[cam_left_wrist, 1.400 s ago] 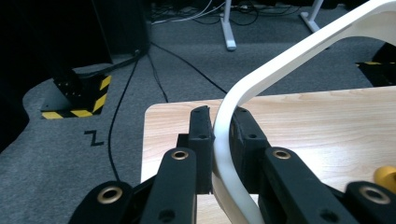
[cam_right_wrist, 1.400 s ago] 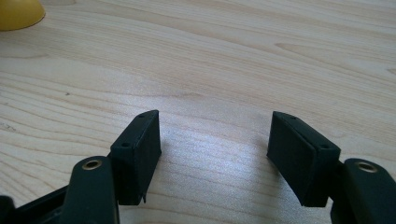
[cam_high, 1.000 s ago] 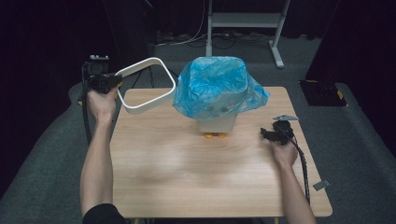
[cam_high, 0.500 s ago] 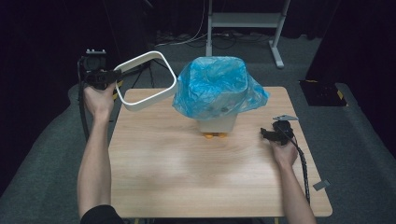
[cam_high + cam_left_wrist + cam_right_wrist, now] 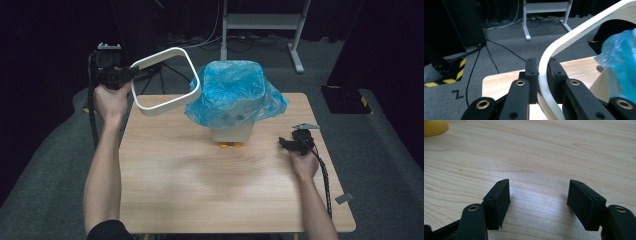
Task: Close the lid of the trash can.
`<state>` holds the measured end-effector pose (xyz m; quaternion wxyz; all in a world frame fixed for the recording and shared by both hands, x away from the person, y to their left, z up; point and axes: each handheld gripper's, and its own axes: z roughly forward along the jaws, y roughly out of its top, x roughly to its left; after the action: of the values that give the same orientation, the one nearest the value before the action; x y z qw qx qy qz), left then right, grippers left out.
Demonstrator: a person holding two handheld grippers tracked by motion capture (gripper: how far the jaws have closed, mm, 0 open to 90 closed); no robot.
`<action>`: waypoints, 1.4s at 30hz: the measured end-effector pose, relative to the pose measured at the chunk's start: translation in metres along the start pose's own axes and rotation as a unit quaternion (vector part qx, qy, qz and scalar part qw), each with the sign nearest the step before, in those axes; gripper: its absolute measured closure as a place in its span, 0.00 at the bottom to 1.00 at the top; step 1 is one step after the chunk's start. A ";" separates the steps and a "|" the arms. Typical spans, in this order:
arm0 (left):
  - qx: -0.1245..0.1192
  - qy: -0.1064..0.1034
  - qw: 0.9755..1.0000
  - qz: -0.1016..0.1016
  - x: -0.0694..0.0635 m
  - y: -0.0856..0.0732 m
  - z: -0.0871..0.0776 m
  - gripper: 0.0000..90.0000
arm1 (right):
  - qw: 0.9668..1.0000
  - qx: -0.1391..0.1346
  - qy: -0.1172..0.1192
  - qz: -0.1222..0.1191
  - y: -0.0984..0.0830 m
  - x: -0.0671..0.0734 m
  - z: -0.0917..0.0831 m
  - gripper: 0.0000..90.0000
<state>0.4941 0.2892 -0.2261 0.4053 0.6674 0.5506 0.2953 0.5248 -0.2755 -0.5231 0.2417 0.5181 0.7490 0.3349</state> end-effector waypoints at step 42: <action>0.020 -0.082 0.994 0.066 -0.087 0.030 0.031 0.89 | 1.000 0.000 0.003 -0.001 0.000 0.000 0.000 0.38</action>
<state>0.5159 0.1953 -0.2105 0.4155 0.7321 0.4759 0.2546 0.5247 -0.2754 -0.5231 0.2399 0.5163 0.7503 0.3360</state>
